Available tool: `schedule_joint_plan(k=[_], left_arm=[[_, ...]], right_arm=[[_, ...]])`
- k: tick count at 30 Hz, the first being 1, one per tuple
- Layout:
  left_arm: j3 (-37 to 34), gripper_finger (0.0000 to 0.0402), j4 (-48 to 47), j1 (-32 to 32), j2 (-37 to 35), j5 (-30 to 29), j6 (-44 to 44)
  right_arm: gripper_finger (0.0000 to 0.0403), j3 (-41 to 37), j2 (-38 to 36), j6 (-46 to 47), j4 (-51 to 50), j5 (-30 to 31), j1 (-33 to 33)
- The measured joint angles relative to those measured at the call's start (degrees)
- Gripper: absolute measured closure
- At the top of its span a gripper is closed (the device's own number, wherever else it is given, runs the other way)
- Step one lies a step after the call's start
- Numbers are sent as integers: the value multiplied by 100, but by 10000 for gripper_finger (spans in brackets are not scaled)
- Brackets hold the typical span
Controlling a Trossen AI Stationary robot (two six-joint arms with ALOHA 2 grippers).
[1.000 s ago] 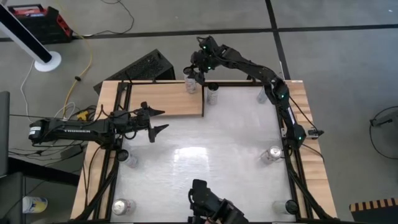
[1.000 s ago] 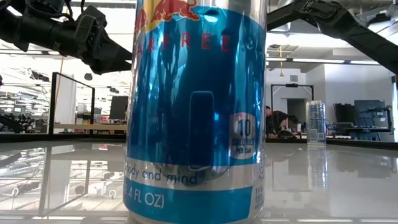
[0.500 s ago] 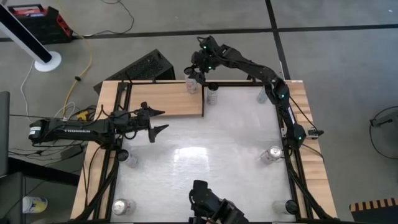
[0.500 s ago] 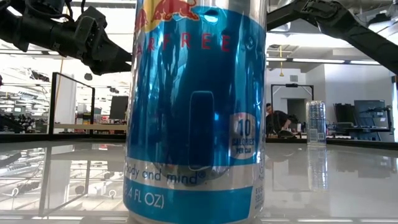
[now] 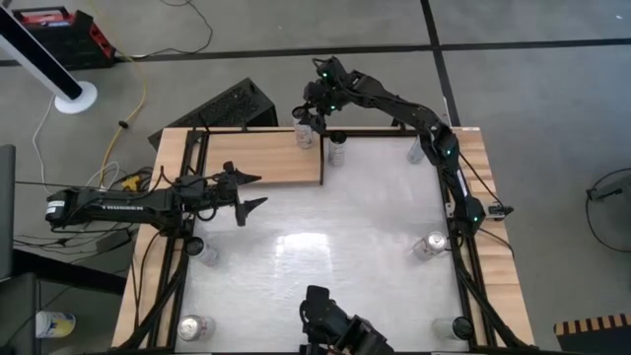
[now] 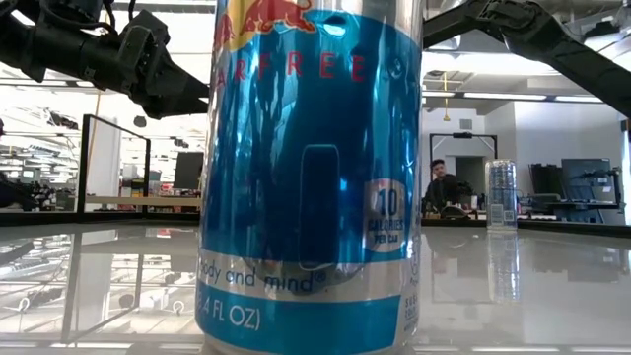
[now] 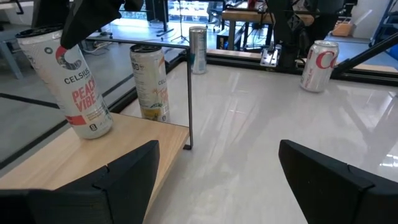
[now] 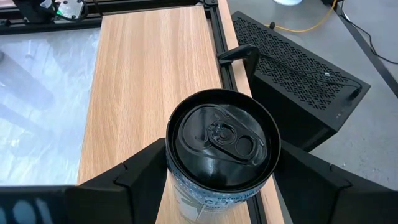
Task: Place canned beverage on shelf
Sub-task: Put the right peach vibe celsius soda can on the shelf
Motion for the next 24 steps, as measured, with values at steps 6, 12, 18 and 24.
schedule_joint_plan(k=[6,12,18,24], left_arm=[[0,84,-2,0,0,-1,-2],[0,84,-11,0,0,-1,-2],[0,84,-12,0,0,0,-1],[0,84,-35,0,0,-1,-2]], right_arm=[[112,-2,0,8,-15,0,4],[60,-2,0,27,-55,68,37],[35,-2,0,-15,-35,86,94],[36,-2,2,-38,-34,90,93]])
